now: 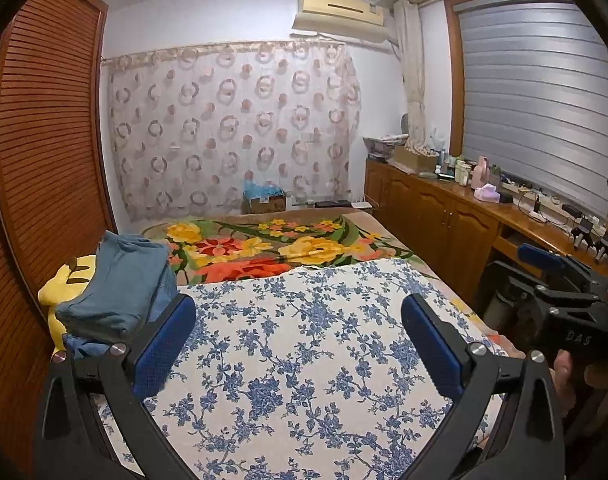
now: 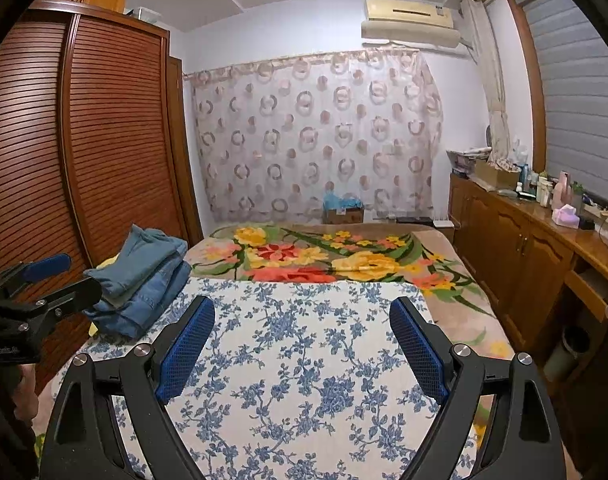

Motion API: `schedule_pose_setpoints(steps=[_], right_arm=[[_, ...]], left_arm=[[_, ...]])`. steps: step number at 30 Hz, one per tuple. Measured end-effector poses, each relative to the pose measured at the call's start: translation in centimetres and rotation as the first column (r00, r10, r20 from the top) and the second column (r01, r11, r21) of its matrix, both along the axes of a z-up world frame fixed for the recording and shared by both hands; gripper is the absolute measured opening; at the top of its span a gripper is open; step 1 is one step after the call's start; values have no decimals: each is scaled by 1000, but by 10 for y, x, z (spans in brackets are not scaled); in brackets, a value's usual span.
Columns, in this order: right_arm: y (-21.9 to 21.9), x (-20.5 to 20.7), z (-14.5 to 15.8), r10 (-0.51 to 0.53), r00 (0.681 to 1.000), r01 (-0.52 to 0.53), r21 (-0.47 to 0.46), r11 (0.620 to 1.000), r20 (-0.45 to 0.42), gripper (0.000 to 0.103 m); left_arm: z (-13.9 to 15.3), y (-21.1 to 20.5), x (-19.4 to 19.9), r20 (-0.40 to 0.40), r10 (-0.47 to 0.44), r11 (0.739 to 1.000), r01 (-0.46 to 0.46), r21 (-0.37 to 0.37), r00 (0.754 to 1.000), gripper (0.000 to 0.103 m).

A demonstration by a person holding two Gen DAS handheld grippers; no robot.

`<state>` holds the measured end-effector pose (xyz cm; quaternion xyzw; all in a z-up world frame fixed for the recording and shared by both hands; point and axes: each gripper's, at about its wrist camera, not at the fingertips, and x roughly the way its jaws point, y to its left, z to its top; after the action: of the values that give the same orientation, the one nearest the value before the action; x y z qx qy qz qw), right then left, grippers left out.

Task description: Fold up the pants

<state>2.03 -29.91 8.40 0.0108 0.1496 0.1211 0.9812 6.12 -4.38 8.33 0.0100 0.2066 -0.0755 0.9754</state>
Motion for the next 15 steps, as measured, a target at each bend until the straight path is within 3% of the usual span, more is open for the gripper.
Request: schedule_pose_setpoints(steps=[15], right_arm=[[4, -1, -13, -12, 998, 12, -6, 1000, 59, 90]], left_arm=[[10, 19, -14, 36, 49, 999, -48, -10, 998, 103]])
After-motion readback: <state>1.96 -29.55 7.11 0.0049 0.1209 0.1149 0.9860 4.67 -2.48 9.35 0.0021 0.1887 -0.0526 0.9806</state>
